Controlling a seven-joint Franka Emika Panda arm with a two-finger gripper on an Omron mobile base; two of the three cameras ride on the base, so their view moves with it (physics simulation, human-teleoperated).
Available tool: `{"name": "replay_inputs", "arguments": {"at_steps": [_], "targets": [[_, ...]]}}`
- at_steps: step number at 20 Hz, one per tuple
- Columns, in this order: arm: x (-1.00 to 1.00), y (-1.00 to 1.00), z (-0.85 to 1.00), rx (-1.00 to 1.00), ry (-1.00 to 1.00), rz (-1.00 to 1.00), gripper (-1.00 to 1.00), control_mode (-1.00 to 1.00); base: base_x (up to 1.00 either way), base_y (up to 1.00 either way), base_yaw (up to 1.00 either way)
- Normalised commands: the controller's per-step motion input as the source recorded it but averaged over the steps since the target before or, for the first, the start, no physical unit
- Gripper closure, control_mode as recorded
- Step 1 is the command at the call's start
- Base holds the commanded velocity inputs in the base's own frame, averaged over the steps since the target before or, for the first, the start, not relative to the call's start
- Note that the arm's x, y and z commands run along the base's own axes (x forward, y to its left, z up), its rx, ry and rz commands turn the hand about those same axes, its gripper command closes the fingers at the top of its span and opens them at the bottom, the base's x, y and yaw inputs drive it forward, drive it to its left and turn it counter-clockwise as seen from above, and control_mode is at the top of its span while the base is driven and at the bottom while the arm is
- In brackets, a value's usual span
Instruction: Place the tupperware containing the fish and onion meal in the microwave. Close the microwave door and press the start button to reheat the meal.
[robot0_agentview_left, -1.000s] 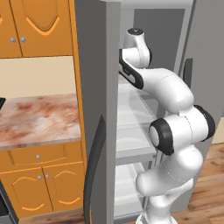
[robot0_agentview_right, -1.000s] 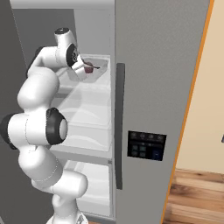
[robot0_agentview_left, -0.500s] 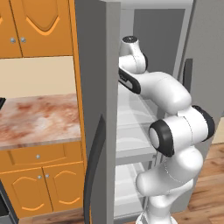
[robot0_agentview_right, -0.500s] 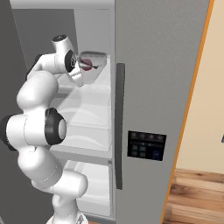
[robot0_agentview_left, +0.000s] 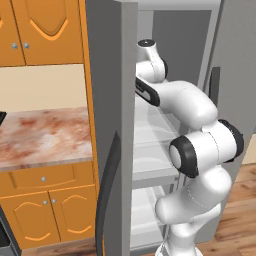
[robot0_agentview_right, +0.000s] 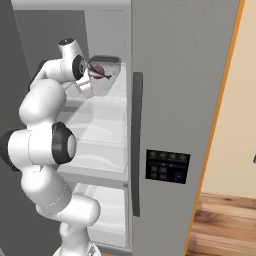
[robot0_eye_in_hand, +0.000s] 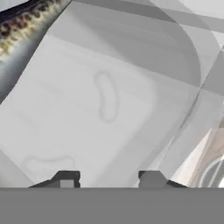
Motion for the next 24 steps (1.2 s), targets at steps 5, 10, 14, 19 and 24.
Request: {"name": "replay_inputs", "arguments": {"at_steps": [5,10,14,19,24], "targets": [[-0.22,0.00,0.00,0.00,0.00,0.00,1.00,-1.00,0.00,0.00,0.00],[-0.83,0.00,-0.03,0.00,-0.04,-0.04,1.00,-1.00,0.00,0.00,0.00],[-1.00,-0.17,-0.07,0.00,-0.16,-0.05,1.00,-1.00,0.00,0.00,0.00],[-1.00,-0.51,0.00,0.03,-0.19,-0.03,1.00,-1.00,0.00,0.00,0.00],[-1.00,-0.64,0.25,0.21,-0.13,-0.03,1.00,-1.00,0.00,0.00,0.00]]}}
